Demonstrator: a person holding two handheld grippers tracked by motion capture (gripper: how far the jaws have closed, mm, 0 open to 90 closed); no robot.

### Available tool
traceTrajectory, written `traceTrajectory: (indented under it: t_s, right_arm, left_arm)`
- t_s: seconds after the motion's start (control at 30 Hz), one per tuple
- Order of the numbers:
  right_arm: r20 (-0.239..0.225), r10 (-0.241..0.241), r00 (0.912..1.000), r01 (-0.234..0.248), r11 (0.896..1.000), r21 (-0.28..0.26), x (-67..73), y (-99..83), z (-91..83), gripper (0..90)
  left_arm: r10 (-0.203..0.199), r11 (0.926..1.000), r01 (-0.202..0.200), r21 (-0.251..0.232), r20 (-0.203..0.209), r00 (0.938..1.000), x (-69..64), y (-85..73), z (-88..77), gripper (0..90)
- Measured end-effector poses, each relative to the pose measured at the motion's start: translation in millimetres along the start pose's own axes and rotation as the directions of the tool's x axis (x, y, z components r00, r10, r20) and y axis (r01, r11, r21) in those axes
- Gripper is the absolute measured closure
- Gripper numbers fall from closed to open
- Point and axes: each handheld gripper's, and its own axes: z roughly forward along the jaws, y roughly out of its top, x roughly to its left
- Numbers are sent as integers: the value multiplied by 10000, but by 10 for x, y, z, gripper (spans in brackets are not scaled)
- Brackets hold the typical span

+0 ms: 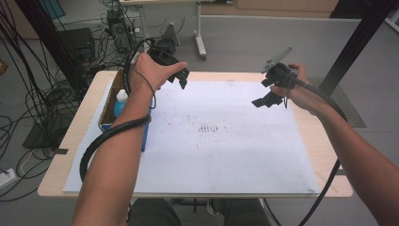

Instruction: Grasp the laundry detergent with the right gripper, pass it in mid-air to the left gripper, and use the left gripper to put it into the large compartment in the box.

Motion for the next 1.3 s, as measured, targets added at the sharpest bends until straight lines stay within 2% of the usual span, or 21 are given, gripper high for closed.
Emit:
traceTrajectory:
  t_s: [0.23,0.43,0.8,1.3]
  right_arm:
    - [141,61,9999,-62,9999,80,-55,-13,-59,84]
    - [165,24,9999,-26,9999,102,-73,1,-75,83]
    - [139,-35,9999,33,9999,149,-97,20,-36,84]
    - [120,-69,9999,67,9999,126,-79,5,-29,84]
  left_arm:
    - [232,9997,-231,-66,154,9996,-104,69,44,125]
    - [287,9996,-286,-49,203,9994,-132,101,56,120]
    - [355,9993,-357,65,184,9992,-140,115,118,120]
    - [333,9994,-334,38,236,9992,-137,106,117,121]
